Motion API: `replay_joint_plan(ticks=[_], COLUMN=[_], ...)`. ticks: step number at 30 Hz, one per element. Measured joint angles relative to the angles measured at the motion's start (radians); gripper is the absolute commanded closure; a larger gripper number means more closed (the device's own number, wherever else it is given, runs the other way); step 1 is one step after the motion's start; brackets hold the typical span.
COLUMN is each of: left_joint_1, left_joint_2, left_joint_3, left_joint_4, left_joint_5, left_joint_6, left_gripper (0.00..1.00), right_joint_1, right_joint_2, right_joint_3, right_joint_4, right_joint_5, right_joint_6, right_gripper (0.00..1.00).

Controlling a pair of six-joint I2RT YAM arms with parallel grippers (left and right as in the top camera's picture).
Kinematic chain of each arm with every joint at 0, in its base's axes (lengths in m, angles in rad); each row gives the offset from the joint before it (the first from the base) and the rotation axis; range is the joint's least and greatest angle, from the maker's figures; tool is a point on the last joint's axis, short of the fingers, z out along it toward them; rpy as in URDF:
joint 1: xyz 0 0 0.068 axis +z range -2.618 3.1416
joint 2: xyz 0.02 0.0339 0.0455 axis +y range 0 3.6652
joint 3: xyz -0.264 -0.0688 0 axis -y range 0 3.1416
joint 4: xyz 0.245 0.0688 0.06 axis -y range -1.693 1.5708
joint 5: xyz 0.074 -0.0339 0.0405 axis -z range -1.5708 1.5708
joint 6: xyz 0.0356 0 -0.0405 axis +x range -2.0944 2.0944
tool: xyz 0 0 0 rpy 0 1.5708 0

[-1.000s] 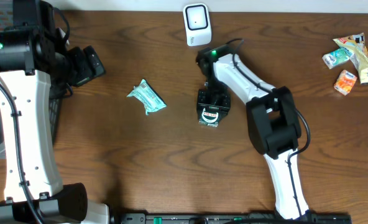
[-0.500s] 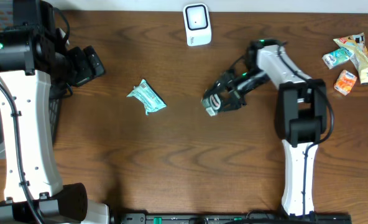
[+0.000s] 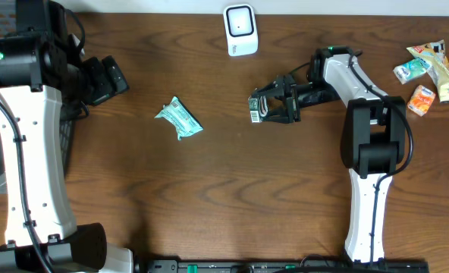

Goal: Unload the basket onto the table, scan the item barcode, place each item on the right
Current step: 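Hold the Zam-Buk tin up to the white scanner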

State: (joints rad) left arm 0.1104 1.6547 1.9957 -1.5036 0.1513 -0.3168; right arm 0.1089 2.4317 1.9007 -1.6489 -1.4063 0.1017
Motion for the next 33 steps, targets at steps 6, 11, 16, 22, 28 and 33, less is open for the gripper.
replay_joint_plan(ticks=[6,11,16,22,28,33], left_joint_1=[0.000,0.000,0.000,0.000,0.000,0.000], left_joint_2=[0.000,0.000,0.000,0.000,0.000,0.000], left_joint_3=[0.000,0.000,0.000,0.000,0.000,0.000], left_joint_4=[0.000,0.000,0.000,0.000,0.000,0.000], left_joint_5=[0.000,0.000,0.000,0.000,0.000,0.000], left_joint_6=[0.000,0.000,0.000,0.000,0.000,0.000], left_gripper=[0.02,0.02,0.02,0.02,0.02,0.02], right_joint_1=[0.017,0.087,0.158,0.195,0.209,0.242], right_joint_2=[0.000,0.004,0.006,0.005,0.008,0.010], right_joint_3=[0.000,0.131,0.434,0.528,0.528,0.527], right_joint_4=[0.047,0.138,0.240,0.575,0.837,1.040], right_joint_5=[0.047,0.272,0.852,1.211,1.301,1.405], right_joint_6=[-0.008,0.098,0.385,0.496,0.506,0.504], right_gripper=[0.49,0.49,0.42,0.45,0.45,0.39])
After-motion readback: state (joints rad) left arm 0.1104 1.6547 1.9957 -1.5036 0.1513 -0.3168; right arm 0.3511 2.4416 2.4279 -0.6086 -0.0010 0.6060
